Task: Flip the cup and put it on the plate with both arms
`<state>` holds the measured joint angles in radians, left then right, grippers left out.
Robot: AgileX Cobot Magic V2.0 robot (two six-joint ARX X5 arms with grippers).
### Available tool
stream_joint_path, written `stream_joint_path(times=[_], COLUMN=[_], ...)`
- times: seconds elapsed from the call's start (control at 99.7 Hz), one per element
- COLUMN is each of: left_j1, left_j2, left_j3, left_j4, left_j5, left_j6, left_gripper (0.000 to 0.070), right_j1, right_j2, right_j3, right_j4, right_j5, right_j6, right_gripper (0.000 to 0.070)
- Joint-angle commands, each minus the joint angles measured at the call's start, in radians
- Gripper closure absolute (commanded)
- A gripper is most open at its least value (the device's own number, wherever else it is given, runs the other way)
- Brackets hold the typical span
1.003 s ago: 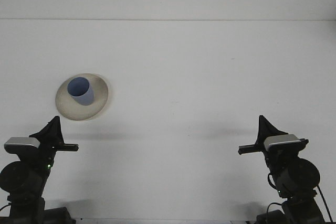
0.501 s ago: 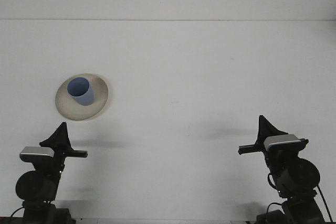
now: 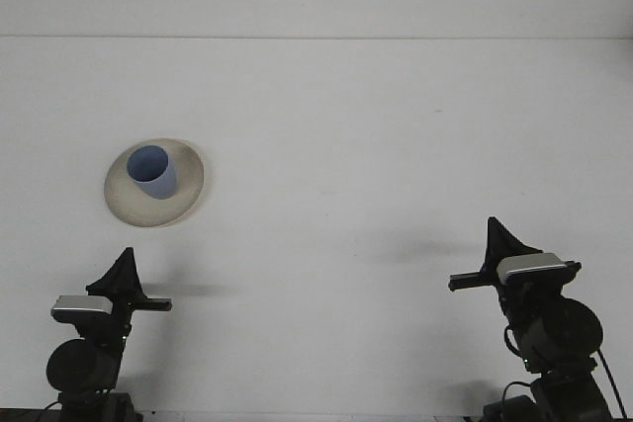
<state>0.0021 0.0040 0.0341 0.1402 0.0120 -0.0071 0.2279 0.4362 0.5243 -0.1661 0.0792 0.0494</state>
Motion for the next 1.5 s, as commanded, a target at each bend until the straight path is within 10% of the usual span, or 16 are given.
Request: stream_joint_path(times=[0.0,0.802,1.223,1.494], left_j1=[-0.001,-0.001,-0.001,-0.001], left_j2=[-0.001,-0.001,-0.001,-0.001], left_j3=[-0.021,-0.020,-0.020,-0.020], left_j4=[0.020,0.018,0.018,0.019], left_j5=[-0.005,-0.005,-0.005,-0.005], left_j6=[-0.018,-0.017,-0.017,-0.017], left_gripper=[0.0686,0.0686,0.0686,0.0686], right_j1=[0.002,0.001,-0.130,-0.204], right_j2=[0.002,0.002,-0.290,-0.435], right_j3=[0.005,0.004,-0.303,-0.488], right_j4=[0.014,0.016,0.165,0.180], right_j5=[0.000,0.003,-0.031,-0.050], right_j6=[0.006,-0.002,-0.274,-0.312], right_gripper=[0.0700,0.0700,0.0700,0.0700])
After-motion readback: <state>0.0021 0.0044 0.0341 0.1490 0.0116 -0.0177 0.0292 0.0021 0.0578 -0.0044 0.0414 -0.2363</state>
